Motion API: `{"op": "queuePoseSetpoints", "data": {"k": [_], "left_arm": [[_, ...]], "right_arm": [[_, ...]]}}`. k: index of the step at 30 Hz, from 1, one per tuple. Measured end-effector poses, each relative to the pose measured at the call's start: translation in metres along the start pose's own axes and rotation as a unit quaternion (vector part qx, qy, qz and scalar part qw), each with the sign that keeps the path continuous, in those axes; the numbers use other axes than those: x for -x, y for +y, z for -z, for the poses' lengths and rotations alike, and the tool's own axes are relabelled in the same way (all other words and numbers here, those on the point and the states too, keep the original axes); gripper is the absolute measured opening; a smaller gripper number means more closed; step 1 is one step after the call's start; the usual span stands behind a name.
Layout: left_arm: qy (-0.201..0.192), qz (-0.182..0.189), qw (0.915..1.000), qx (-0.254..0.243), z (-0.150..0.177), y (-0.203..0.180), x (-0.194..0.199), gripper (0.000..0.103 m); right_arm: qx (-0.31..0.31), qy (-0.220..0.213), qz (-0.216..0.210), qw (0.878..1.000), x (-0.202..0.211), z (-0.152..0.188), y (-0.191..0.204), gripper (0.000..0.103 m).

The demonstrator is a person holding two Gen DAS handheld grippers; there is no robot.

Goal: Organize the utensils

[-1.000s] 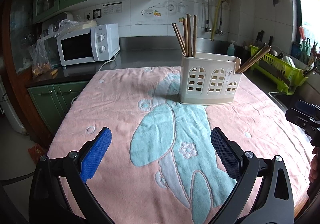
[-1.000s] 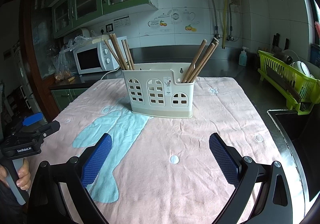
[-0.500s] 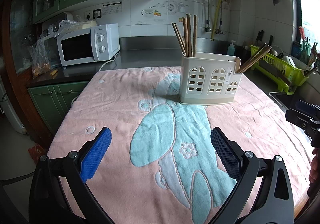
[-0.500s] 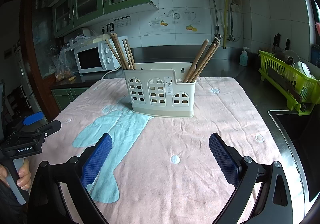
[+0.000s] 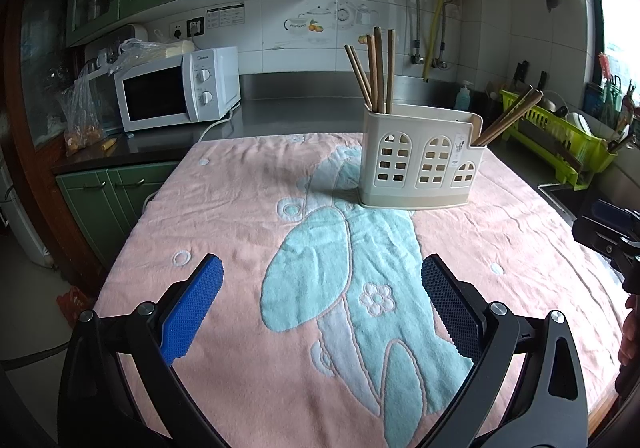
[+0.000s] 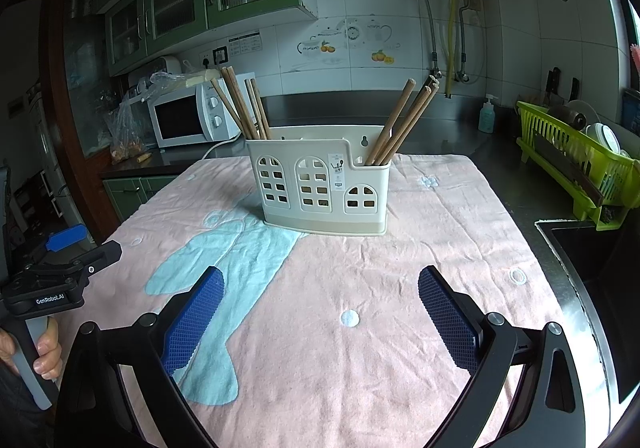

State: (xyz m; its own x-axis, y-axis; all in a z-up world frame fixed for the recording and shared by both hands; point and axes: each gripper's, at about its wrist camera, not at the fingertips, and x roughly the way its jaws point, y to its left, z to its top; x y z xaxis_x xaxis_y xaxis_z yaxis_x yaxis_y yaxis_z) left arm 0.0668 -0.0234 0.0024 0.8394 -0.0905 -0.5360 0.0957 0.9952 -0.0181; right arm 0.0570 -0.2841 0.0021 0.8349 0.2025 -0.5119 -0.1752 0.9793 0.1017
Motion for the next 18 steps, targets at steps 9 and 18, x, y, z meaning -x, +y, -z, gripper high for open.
{"op": "queuePoseSetpoints", "data": {"k": [9, 18], "left_arm": [[-0.005, -0.004, 1.0, 0.002, 0.0023, 0.0037, 0.0023, 0.098], [0.005, -0.005, 0.9999, 0.011, 0.0039, 0.0062, -0.001, 0.098]], "right_arm": [[0.001, 0.002, 0.005, 1.0, 0.0003, -0.0003, -0.0011, 0.094], [0.002, 0.006, 0.012, 1.0, -0.0012, 0.0013, -0.0069, 0.094]]}}
